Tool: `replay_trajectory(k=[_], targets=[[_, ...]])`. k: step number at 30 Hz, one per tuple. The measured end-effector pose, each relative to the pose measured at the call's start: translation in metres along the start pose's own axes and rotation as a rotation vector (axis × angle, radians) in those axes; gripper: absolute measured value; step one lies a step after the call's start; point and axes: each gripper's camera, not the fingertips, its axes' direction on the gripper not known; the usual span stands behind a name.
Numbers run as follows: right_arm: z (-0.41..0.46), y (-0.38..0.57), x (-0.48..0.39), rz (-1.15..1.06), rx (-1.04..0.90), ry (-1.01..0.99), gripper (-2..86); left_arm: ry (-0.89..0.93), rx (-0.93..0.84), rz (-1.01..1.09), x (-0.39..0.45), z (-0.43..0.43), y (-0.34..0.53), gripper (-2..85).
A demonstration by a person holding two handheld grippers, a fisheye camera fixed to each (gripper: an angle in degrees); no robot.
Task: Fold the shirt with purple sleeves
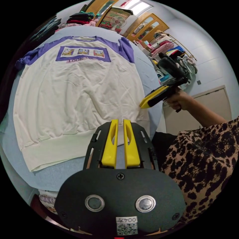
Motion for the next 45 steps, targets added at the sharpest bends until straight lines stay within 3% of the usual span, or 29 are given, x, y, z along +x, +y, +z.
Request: replay_trajectory(k=[5,8,10,14,20,26,37,45], targets=[[-0.178,0.012,0.034,-0.088,0.259,-0.166,13.6,-0.083,-0.006,-0.182,0.009,0.032,-0.020,2.3],[-0.279,0.011,0.063,-0.137,0.354,-0.238,6.5,-0.146,-0.008,-0.296,0.021,0.051,-0.030,2.2],[-0.335,0.006,0.080,-0.127,0.379,-0.201,1.5,-0.193,-0.039,-0.344,0.029,0.066,-0.037,2.1],[-0.452,-0.003,0.111,-0.110,0.479,-0.059,-0.2,-0.294,-0.062,-0.417,0.042,0.089,-0.049,1.5],[-0.587,-0.025,0.191,0.041,0.713,-0.122,1.8,-0.346,-0.072,-0.527,0.049,0.106,-0.064,1.2],[-0.675,-0.084,0.244,0.236,0.770,-0.073,10.3,-0.364,-0.113,-0.568,0.048,0.120,-0.081,1.2],[-0.737,-0.187,0.240,0.388,0.679,0.116,7.7,-0.336,-0.122,-0.646,0.040,0.135,-0.095,1.3],[-0.760,-0.173,0.189,0.354,0.758,0.214,4.4,-0.346,-0.124,-0.661,0.039,0.144,-0.100,1.2]])
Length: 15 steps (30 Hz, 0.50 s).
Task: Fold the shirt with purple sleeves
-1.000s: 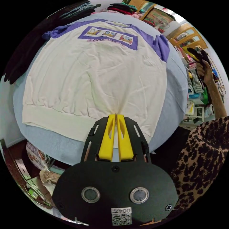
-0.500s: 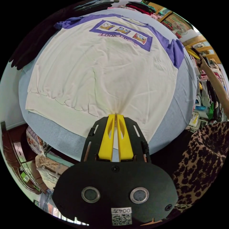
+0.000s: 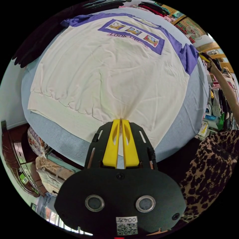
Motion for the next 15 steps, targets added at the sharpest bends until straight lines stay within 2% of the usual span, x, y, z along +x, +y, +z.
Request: replay_trajectory(k=[5,11,15], targets=[[-0.093,0.070,0.007,0.005,0.129,0.033,4.3,-0.035,-0.008,0.031,0.006,0.003,-0.003,1.3],[-0.168,0.188,0.046,0.080,0.148,0.148,4.2,-0.060,0.001,0.089,0.007,0.006,-0.002,1.3],[-0.183,0.253,0.083,0.182,0.130,0.189,4.1,-0.020,0.010,0.100,-0.002,0.007,0.000,1.3]])
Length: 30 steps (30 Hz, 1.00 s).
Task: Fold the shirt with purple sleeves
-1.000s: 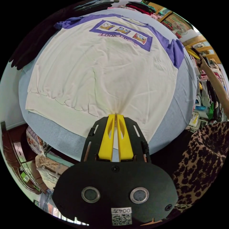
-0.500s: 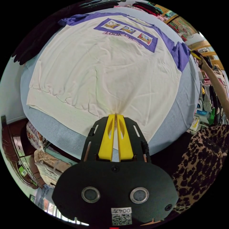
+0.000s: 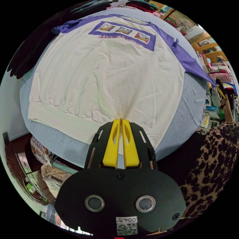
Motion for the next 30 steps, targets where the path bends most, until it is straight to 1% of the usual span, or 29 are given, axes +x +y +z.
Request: replay_trajectory(k=[4,6,9,11,13,15,17,18,20,21,22,23,24,26,28,30], targets=[[0.013,0.054,0.029,0.034,-0.050,0.083,4.2,0.050,0.010,-0.002,-0.012,0.001,0.004,1.3],[0.027,0.070,0.037,0.043,-0.083,0.093,4.4,0.060,0.012,0.002,-0.015,0.001,0.005,1.3],[0.066,0.087,0.051,0.039,-0.194,0.113,5.3,0.067,0.021,0.014,-0.020,0.001,0.008,1.3],[0.084,0.100,0.059,0.063,-0.260,0.234,3.9,0.070,0.036,0.018,-0.023,0.001,0.013,1.4],[0.077,0.109,0.062,0.086,-0.249,0.288,4.6,0.073,0.045,0.014,-0.025,0.001,0.016,1.5],[0.057,0.115,0.049,0.027,-0.177,0.252,5.5,0.075,0.056,0.005,-0.027,0.000,0.019,1.5],[0.043,0.116,0.002,-0.151,-0.078,0.132,5.8,0.076,0.073,-0.003,-0.030,-0.001,0.024,1.5],[0.046,0.115,-0.015,-0.215,-0.077,0.091,5.9,0.076,0.076,-0.004,-0.031,-0.001,0.025,1.5],[0.081,0.120,-0.095,-0.475,-0.158,-0.047,6.6,0.076,0.079,-0.007,-0.034,-0.002,0.028,1.5],[0.092,0.125,-0.116,-0.539,-0.185,-0.072,6.8,0.077,0.078,-0.008,-0.034,-0.002,0.029,1.5],[0.116,0.141,-0.159,-0.677,-0.239,-0.100,7.3,0.078,0.078,-0.012,-0.036,-0.003,0.030,1.5],[0.139,0.163,-0.199,-0.819,-0.287,-0.089,7.6,0.080,0.080,-0.019,-0.038,-0.003,0.032,1.5],[0.150,0.176,-0.216,-0.888,-0.308,-0.074,7.7,0.081,0.081,-0.023,-0.039,-0.004,0.033,1.5],[0.187,0.228,-0.262,-1.110,-0.355,0.020,7.9,0.084,0.089,-0.041,-0.041,-0.005,0.037,1.5],[0.207,0.255,-0.272,-1.191,-0.378,0.064,8.2,0.083,0.098,-0.050,-0.043,-0.006,0.041,1.5],[0.221,0.273,-0.267,-1.217,-0.402,0.100,8.6,0.083,0.106,-0.057,-0.045,-0.007,0.045,1.5]])
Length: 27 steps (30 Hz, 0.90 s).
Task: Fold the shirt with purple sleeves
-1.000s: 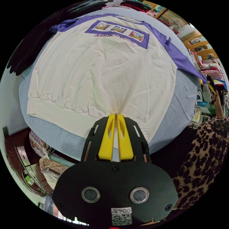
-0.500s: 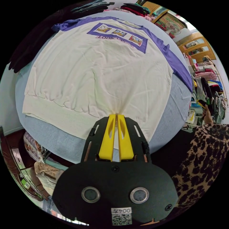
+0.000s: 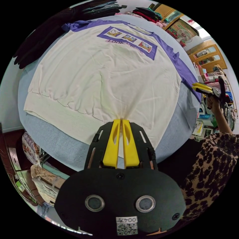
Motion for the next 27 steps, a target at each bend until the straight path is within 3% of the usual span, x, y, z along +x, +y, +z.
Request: replay_trajectory(k=[12,20,25,27], targets=[[0.093,0.055,-0.011,0.208,-0.114,0.003,1.5,0.030,0.004,-0.006,-0.018,-0.014,0.015,1.4],[0.150,0.087,-0.034,0.319,-0.111,-0.132,5.1,0.011,0.003,-0.003,-0.022,-0.026,0.026,1.3],[0.156,0.086,-0.005,0.356,0.020,-0.043,8.5,0.003,0.001,-0.002,-0.024,-0.034,0.033,1.2],[0.183,0.081,0.008,0.375,-0.027,-0.037,9.6,-0.002,0.004,-0.002,-0.024,-0.038,0.036,1.2]])
